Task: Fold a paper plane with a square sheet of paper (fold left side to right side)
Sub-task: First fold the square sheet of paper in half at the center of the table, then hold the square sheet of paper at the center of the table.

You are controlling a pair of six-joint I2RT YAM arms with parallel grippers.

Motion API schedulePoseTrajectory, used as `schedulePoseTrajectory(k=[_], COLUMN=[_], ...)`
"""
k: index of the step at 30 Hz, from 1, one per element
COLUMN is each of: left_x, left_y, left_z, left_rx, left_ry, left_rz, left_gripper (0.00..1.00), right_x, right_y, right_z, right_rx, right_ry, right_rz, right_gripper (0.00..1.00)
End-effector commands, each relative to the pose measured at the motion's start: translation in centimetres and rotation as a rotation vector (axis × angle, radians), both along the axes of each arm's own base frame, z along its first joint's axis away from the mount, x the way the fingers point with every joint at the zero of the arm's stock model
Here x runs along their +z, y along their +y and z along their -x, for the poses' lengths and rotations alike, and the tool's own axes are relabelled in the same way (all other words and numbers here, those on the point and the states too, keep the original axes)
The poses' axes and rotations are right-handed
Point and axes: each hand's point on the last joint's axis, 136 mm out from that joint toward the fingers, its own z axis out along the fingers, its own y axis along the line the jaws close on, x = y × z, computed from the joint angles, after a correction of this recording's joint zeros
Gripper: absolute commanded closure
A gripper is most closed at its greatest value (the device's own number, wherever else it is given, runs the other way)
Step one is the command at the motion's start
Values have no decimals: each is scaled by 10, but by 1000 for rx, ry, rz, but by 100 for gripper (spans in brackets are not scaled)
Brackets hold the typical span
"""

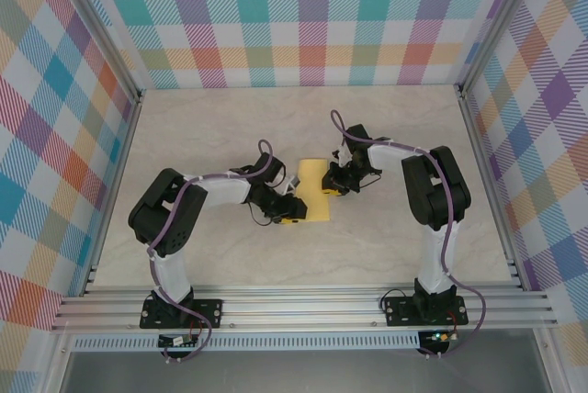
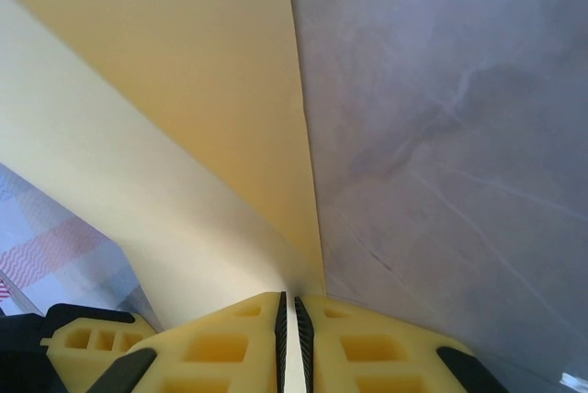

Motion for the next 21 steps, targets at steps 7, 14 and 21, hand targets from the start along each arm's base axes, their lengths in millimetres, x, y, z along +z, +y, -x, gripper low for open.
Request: schedulePoseTrajectory(k=[7,14,21], left_x=[42,50,15], left_y=[-1,-22,-30], left_z=[-1,-40,-66], left_rx=[-8,0,43], left_ry=[-27,-63,-30], left_rz=[30,48,-20], left_gripper=[60,60,60], right_x=[-34,-31,-30], right_y=[-21,-17,-16], right_z=[22,19,18], right_rx=[12,14,18], right_ry=[92,86,82], right_rz=[135,129,129], right_gripper=[86,86,85])
